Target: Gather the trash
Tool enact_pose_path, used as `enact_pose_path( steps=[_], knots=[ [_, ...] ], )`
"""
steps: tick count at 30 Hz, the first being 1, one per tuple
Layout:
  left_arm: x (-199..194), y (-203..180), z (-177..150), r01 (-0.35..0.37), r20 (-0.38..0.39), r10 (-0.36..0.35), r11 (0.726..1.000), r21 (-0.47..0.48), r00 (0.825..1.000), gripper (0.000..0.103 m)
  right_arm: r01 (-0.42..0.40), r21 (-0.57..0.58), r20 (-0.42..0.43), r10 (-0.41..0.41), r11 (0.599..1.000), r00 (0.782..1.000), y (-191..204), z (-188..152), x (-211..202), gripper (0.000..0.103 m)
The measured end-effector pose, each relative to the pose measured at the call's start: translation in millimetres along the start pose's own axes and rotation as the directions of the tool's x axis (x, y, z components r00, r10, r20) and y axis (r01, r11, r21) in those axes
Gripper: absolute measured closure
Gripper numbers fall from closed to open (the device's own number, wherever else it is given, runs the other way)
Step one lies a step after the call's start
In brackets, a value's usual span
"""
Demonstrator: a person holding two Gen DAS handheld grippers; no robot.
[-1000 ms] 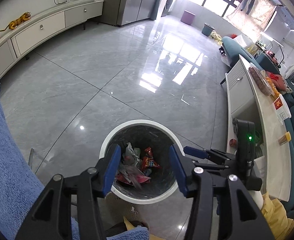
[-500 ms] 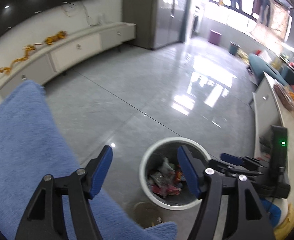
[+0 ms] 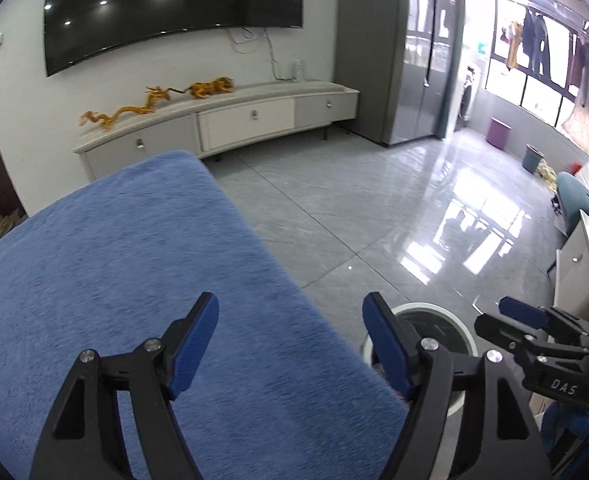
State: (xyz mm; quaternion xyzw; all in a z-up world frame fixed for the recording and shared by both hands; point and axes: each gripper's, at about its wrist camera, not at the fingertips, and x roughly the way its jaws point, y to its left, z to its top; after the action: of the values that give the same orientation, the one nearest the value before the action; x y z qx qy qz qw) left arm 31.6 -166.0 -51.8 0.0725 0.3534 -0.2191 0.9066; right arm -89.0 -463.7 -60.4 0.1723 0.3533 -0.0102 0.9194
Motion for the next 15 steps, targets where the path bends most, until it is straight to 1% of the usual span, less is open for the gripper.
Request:
enact_pose_path(
  steps=[2, 3, 7, 10, 12, 15],
  knots=[
    [-9.5, 12.9, -4.5, -0.022, 0.016, 0.023, 1.0, -0.015, 1.0, 0.029, -0.004, -0.035, 0.009, 0.004, 0.999, 1.0, 16.9, 2.0, -1.0, 0.036],
    [-15.1, 20.8, -6.9, -0.035, 0.025, 0.036, 0.999, -0.024, 0.999, 0.029, -0.006, -0.058, 0.016, 0.007, 0.998, 1.0, 28.4, 3.7, -1.9, 0.032],
    [-31.2, 43.2, -14.1, -0.08, 0.052, 0.083, 0.996, -0.042, 0.995, 0.028, -0.003, -0.13, 0.029, 0.007, 0.992, 1.0, 58.4, 7.1, -0.2, 0.027],
    [-38.7, 57.5, -19.4, -0.102, 0.062, 0.105, 0.993, -0.061, 0.992, 0.028, 0.009, -0.165, 0.047, -0.001, 0.986, 0.999, 77.0, 10.5, 0.5, 0.022],
    [-41.6, 56.9, -20.8, -0.108, 0.062, 0.112, 0.992, -0.068, 0.992, 0.028, 0.016, -0.182, 0.059, -0.005, 0.983, 0.998, 85.6, 10.8, 0.5, 0.021],
    [-45.9, 65.0, -23.6, -0.119, 0.07, 0.125, 0.99, -0.082, 0.99, 0.028, 0.038, -0.204, 0.081, -0.021, 0.978, 0.996, 97.2, 12.6, -0.8, 0.014]
  ],
)
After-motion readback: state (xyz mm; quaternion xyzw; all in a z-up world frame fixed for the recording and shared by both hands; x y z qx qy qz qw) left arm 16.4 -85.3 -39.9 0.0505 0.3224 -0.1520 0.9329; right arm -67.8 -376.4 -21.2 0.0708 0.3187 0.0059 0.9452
